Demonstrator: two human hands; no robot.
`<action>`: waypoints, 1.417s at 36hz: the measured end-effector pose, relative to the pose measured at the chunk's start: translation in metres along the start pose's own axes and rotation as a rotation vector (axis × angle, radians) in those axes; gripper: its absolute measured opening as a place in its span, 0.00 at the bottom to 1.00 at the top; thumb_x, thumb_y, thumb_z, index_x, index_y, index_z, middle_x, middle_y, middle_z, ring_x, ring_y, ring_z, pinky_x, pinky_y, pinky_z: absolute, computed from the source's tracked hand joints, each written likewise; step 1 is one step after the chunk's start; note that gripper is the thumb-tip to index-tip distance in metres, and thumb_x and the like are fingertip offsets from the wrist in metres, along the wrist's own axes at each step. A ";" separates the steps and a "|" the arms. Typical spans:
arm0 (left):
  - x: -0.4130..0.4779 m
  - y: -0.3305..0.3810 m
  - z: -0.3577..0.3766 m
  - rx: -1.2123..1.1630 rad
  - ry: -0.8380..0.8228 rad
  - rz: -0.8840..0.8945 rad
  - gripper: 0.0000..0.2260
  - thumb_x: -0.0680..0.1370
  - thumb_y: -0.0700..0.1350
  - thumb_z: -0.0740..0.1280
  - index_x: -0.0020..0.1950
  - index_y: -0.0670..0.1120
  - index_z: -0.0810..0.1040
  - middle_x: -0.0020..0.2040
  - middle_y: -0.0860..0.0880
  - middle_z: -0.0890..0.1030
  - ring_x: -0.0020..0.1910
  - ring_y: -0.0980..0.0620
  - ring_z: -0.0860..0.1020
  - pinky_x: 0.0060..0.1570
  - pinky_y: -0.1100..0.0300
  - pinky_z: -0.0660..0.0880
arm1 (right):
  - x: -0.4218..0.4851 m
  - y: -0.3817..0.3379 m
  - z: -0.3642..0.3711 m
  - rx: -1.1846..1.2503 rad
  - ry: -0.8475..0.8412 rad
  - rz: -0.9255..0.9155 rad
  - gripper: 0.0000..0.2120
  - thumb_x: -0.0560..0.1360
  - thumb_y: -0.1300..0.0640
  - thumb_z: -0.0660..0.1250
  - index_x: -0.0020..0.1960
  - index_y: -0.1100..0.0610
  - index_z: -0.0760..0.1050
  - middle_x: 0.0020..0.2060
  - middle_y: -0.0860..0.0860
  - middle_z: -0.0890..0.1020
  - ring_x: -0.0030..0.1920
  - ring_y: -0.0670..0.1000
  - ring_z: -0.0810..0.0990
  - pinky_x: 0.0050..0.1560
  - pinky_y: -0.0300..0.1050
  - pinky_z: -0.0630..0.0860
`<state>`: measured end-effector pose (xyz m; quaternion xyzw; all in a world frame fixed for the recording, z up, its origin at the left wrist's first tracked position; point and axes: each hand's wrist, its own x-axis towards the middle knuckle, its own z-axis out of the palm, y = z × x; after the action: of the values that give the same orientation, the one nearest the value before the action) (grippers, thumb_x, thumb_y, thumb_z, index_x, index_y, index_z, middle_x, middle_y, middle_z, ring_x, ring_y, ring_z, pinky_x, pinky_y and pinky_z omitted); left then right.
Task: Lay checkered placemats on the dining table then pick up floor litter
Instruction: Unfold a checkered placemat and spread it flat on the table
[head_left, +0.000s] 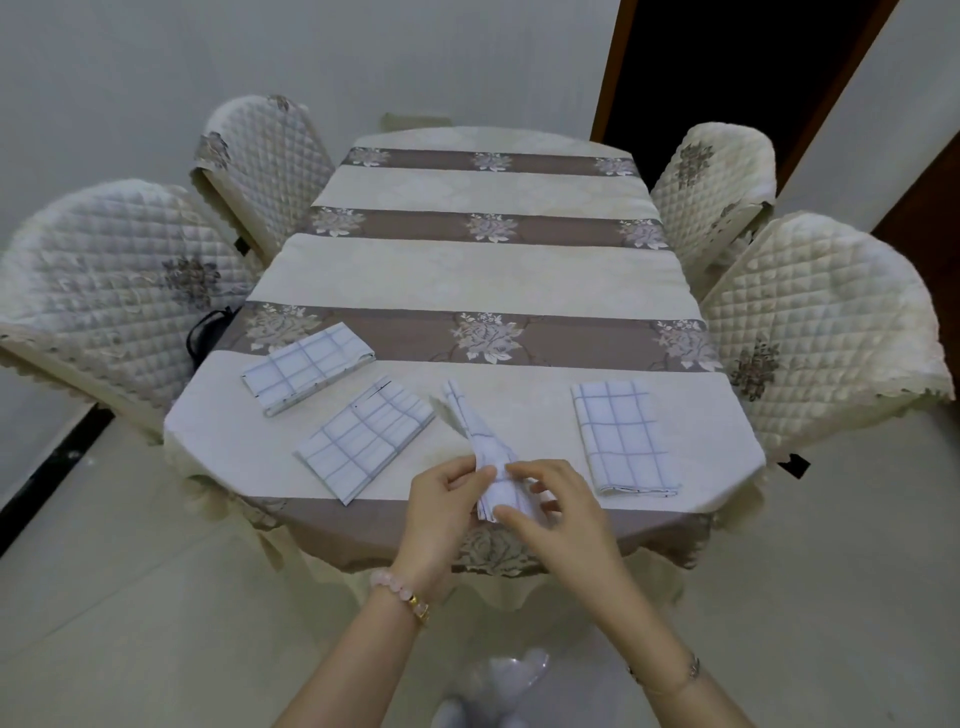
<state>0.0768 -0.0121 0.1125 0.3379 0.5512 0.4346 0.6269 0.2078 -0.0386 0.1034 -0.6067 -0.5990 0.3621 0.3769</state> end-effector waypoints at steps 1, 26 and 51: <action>-0.001 0.001 -0.001 -0.022 -0.015 -0.014 0.07 0.76 0.40 0.67 0.43 0.45 0.85 0.41 0.43 0.86 0.41 0.45 0.85 0.38 0.56 0.81 | -0.001 0.000 0.002 0.003 -0.035 0.001 0.17 0.69 0.51 0.72 0.53 0.37 0.72 0.54 0.36 0.73 0.56 0.38 0.73 0.53 0.33 0.72; 0.015 -0.014 -0.021 -0.052 0.005 -0.076 0.09 0.74 0.33 0.68 0.53 0.41 0.79 0.44 0.46 0.85 0.40 0.54 0.84 0.38 0.65 0.80 | 0.012 0.029 -0.005 0.562 0.195 0.307 0.06 0.76 0.62 0.66 0.40 0.56 0.77 0.35 0.50 0.84 0.37 0.46 0.83 0.38 0.40 0.81; 0.018 -0.078 -0.088 0.573 0.305 -0.051 0.16 0.73 0.36 0.70 0.57 0.43 0.68 0.54 0.42 0.76 0.50 0.46 0.75 0.46 0.56 0.74 | 0.013 0.090 -0.017 0.543 0.240 0.561 0.08 0.76 0.66 0.65 0.54 0.64 0.76 0.45 0.57 0.83 0.44 0.50 0.83 0.38 0.33 0.80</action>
<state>0.0038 -0.0315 0.0206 0.4178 0.7469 0.2918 0.4271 0.2640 -0.0254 0.0310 -0.6630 -0.2447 0.5225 0.4771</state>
